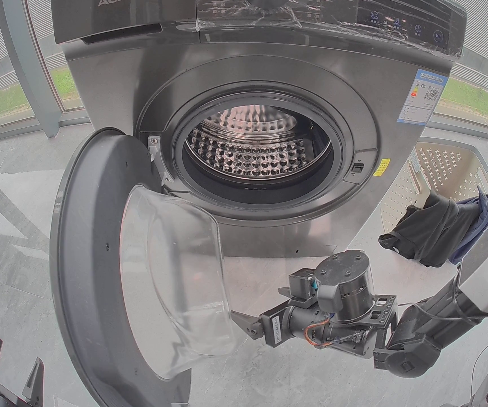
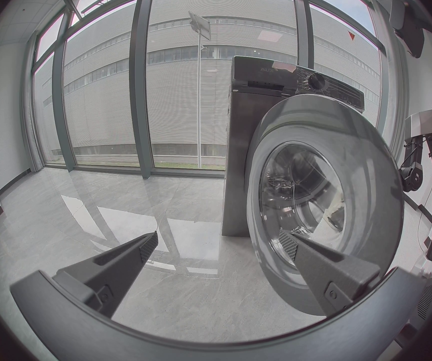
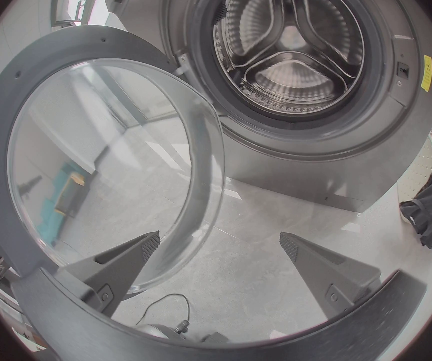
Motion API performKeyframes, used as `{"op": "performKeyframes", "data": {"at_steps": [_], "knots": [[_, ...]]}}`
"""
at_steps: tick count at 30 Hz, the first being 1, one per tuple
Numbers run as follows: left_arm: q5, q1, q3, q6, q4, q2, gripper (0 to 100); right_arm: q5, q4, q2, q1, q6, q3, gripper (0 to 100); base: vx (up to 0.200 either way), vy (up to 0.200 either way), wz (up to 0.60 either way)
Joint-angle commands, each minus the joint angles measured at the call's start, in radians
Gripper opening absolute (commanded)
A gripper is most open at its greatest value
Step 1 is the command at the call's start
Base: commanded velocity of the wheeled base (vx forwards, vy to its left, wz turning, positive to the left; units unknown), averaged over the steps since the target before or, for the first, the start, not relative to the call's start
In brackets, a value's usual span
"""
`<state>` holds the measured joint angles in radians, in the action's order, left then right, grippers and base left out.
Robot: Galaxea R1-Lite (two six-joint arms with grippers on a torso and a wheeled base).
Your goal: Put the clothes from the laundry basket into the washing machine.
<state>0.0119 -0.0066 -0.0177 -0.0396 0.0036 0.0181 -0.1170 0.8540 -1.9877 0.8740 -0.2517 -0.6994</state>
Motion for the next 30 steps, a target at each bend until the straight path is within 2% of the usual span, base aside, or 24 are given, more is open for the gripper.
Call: {"op": "performKeyframes", "data": {"at_steps": [1, 11, 16, 21, 25, 28, 30], "knots": [[0.000, 0.000, 0.015, 0.000, -0.001, -0.004, 100, 0.002, 0.039, -0.022, 0.034, -0.014, -0.015, 100, 0.000, 0.000, 0.00], [0.000, 0.000, 0.015, 0.000, -0.001, -0.004, 100, 0.004, 0.051, -0.039, -0.007, -0.018, -0.042, 100, 0.000, 0.000, 0.00], [0.000, 0.000, 0.015, 0.000, -0.001, -0.004, 100, 0.004, 0.051, -0.117, -0.017, -0.015, -0.108, 100, -0.040, 0.000, 0.00], [0.000, 0.000, 0.015, 0.000, -0.001, -0.007, 100, 0.004, 0.051, -0.146, -0.003, -0.015, -0.152, 100, -0.200, 0.000, 0.00], [0.000, 0.000, 0.015, 0.000, -0.001, -0.006, 100, 0.011, 0.063, -0.180, 0.017, -0.023, -0.187, 100, 0.000, 0.000, 0.00], [0.000, 0.000, 0.015, 0.000, -0.001, -0.006, 100, 0.008, 0.126, -0.184, 0.077, -0.054, -0.218, 100, 0.000, 0.000, 0.00], [0.000, 0.000, 0.015, 0.000, -0.001, -0.006, 100, 0.008, 0.131, -0.184, 0.083, -0.060, -0.232, 100, 0.000, 0.000, 0.00]]}}
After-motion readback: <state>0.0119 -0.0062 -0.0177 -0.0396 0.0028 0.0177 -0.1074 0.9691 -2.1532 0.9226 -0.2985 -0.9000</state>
